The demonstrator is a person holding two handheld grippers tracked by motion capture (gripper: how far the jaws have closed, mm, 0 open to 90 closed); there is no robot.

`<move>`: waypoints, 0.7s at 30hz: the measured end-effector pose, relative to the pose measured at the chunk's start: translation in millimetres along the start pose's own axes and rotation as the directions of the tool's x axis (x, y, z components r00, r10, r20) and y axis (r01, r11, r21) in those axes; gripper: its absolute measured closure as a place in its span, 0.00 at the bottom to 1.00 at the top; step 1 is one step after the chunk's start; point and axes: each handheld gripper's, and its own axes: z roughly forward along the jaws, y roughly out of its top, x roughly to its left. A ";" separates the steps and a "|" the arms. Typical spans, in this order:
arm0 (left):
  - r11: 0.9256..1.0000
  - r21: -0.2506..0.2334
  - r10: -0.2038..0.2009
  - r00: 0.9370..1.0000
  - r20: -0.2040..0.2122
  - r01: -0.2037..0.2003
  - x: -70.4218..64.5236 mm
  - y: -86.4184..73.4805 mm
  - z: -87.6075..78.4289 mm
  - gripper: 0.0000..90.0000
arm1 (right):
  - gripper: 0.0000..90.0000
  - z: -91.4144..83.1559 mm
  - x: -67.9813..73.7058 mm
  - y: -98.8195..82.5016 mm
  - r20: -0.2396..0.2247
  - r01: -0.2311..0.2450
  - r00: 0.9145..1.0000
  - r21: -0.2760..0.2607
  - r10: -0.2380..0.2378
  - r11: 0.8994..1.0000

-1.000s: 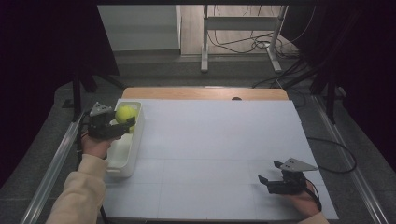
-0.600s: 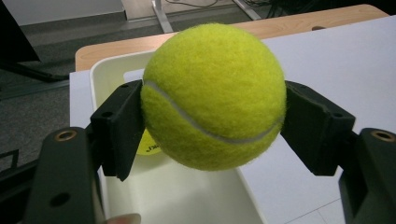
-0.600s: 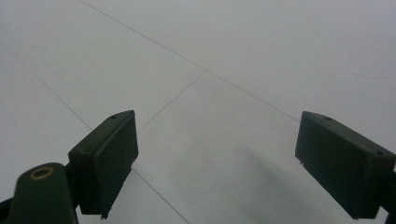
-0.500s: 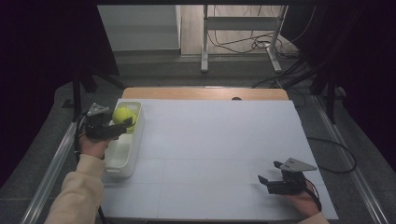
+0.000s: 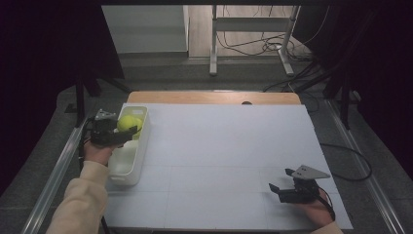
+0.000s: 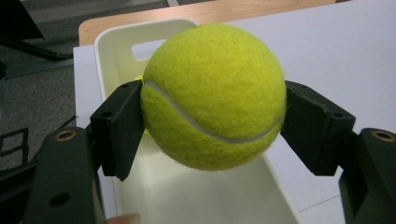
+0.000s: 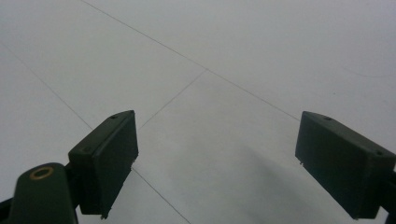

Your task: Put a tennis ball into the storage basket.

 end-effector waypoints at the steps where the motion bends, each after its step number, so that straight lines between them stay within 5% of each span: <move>1: 1.000 0.007 -0.001 1.000 0.000 0.001 0.2 -0.5 0.8 0.29 | 0.15 0.0 0.0 0.0 0.000 0.000 1.000 0.000 0.000 1.000; 21: 0.993 0.118 0.011 1.000 -0.009 -0.010 3.5 -12.7 11.3 0.29 | 0.15 0.4 0.1 -0.1 -0.001 0.005 1.000 0.004 -0.005 1.000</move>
